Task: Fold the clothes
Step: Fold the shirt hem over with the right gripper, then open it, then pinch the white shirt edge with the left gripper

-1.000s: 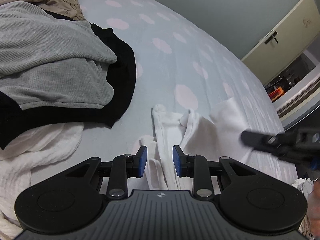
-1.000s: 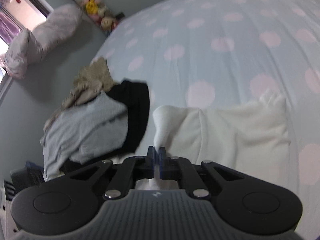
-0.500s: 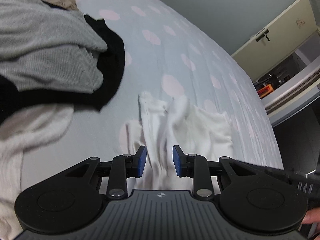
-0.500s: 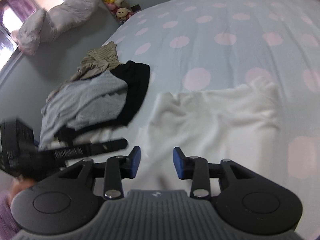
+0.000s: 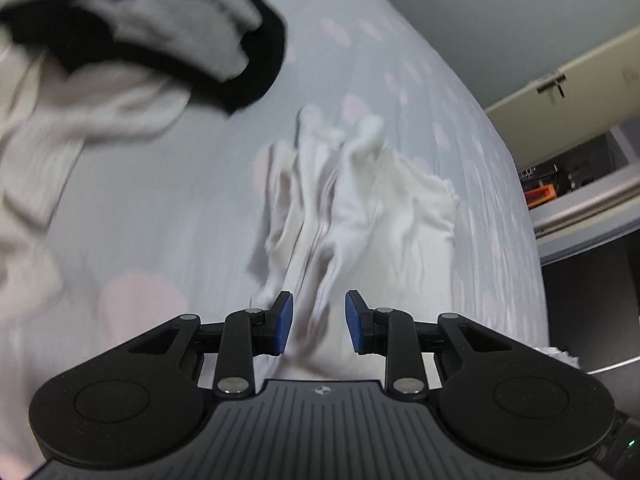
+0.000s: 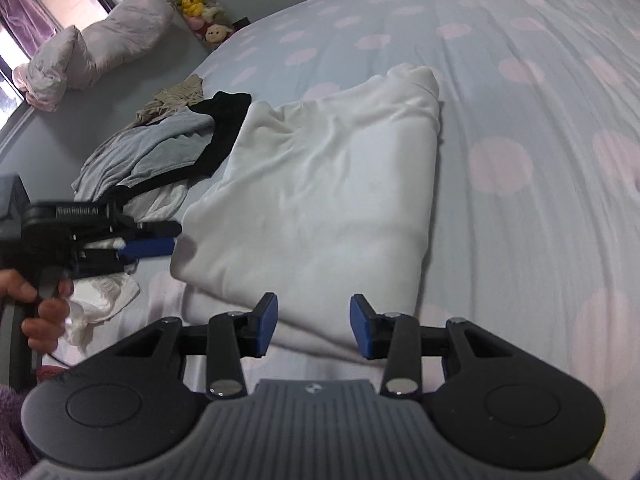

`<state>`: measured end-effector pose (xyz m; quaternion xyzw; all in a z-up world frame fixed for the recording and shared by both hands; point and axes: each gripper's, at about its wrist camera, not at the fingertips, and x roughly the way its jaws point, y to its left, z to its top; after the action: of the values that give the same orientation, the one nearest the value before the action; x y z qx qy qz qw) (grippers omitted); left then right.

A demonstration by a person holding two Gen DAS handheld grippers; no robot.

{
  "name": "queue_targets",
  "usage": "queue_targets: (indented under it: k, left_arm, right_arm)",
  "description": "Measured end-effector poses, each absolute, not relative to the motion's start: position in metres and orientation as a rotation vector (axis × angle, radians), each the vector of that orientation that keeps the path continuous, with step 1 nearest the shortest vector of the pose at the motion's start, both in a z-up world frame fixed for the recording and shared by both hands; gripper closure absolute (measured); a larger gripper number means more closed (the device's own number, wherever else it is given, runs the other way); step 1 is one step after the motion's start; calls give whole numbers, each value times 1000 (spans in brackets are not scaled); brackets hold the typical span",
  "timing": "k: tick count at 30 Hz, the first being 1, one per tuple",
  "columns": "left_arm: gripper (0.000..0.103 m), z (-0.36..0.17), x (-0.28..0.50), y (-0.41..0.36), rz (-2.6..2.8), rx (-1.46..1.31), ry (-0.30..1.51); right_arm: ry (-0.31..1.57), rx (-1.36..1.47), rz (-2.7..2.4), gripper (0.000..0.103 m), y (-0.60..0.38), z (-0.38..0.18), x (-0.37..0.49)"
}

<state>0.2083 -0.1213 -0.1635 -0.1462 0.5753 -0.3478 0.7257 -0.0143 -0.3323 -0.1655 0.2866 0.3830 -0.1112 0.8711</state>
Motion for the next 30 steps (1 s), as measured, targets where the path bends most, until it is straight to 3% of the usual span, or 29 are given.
queue_targets:
  k: [11,30]
  left_arm:
    - [77,-185,200,-125,-742,-290,1358]
    - [77,-183,198,-132,-807,-309,1341]
  right_arm:
    - [781,519,-204,59,-300,-172,-29]
    - [810,408,-232,58,-293,-198,-35]
